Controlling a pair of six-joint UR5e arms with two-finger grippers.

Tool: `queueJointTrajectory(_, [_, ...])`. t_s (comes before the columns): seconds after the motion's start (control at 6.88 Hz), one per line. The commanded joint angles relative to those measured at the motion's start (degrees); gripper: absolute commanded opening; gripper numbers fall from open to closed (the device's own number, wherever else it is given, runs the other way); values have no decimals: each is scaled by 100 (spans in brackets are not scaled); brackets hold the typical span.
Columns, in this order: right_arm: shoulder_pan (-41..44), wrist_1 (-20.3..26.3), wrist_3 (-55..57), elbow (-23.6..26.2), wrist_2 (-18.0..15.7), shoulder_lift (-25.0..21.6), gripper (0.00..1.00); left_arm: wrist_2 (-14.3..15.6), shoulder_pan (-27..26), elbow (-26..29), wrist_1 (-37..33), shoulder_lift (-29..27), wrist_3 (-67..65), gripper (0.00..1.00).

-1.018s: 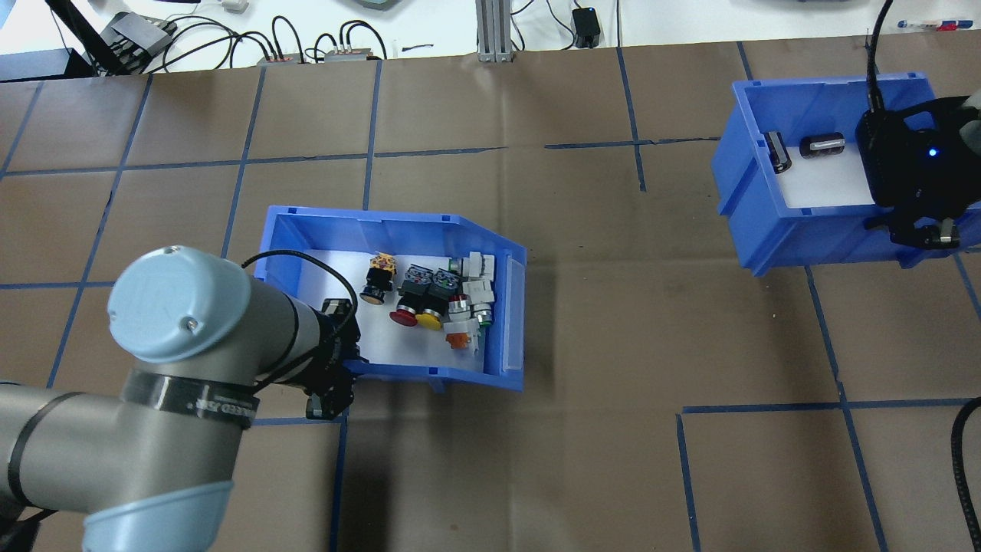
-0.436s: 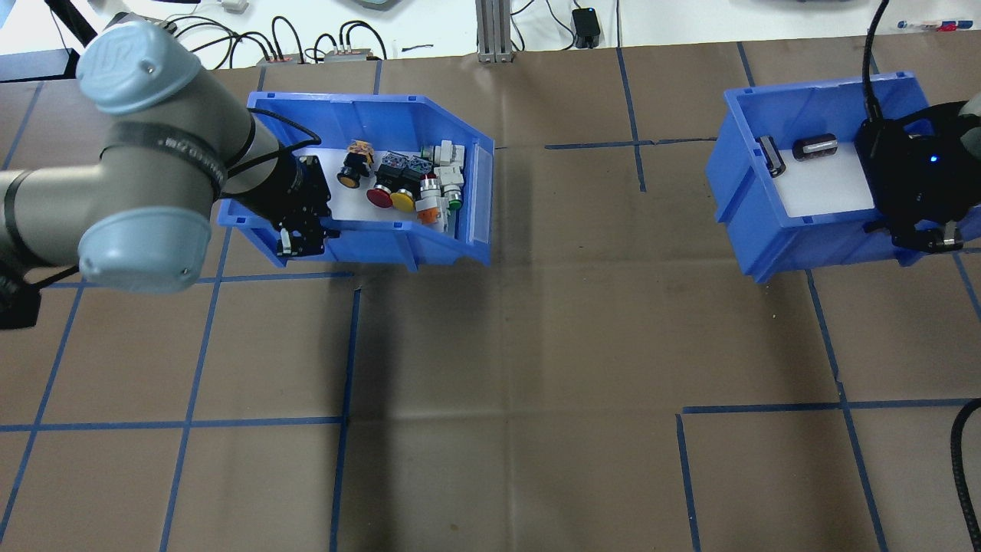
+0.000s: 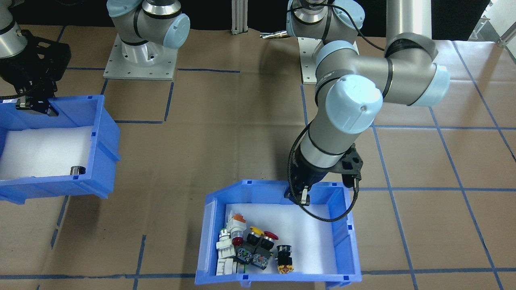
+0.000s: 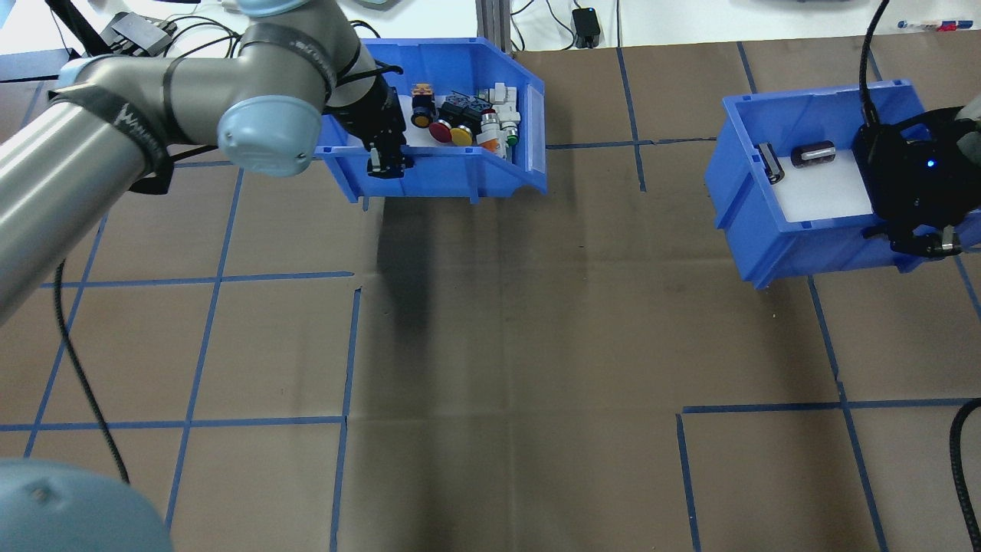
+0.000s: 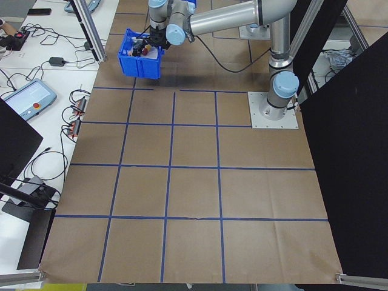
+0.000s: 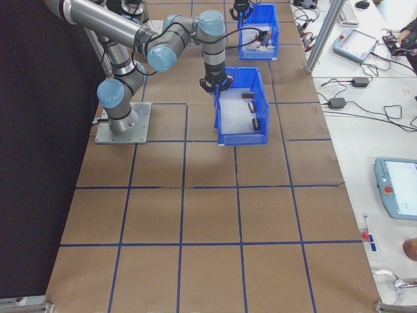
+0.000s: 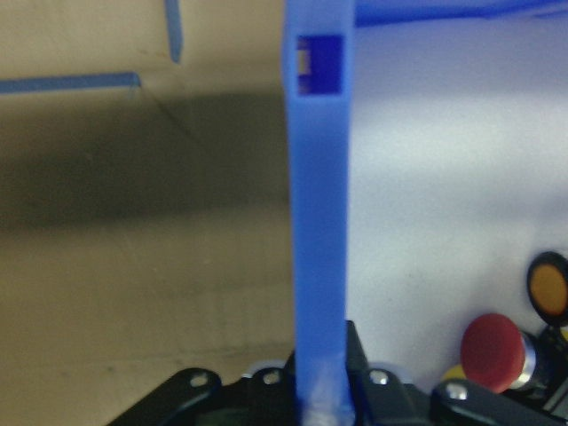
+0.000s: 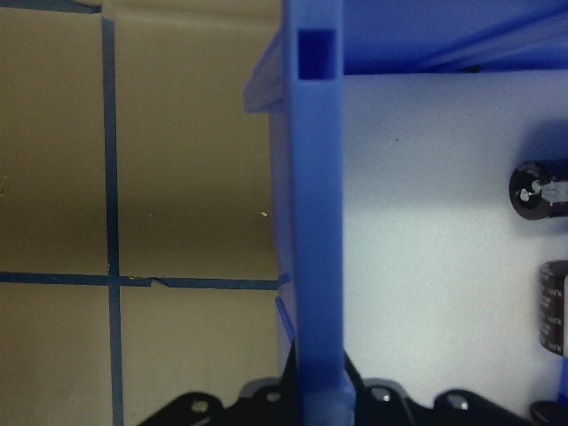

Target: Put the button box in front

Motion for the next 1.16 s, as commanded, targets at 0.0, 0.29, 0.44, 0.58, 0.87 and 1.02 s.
queueJointTrajectory(0.0, [4,32,51,269,-3,-108,3,12,-580,713,14,-810,-778,0])
queueJointTrajectory(0.29, [47,41,68,882,32,-703,3,-14,-688,679,49,-943,-963,12])
queueJointTrajectory(0.44, [135,32,286,1251,58,-1046,3,-22,-732,652,49,-952,-903,27])
queueJointTrajectory(0.58, [466,6,619,1447,50,-1214,3,-31,-741,626,32,-909,-894,71])
queueJointTrajectory(0.87, [1466,-38,1865,1475,41,-1190,3,-337,-741,495,-239,-428,-876,99])
queueJointTrajectory(1.02, [1837,-39,2410,1475,41,-1155,3,-304,-671,337,-484,-33,-337,98])
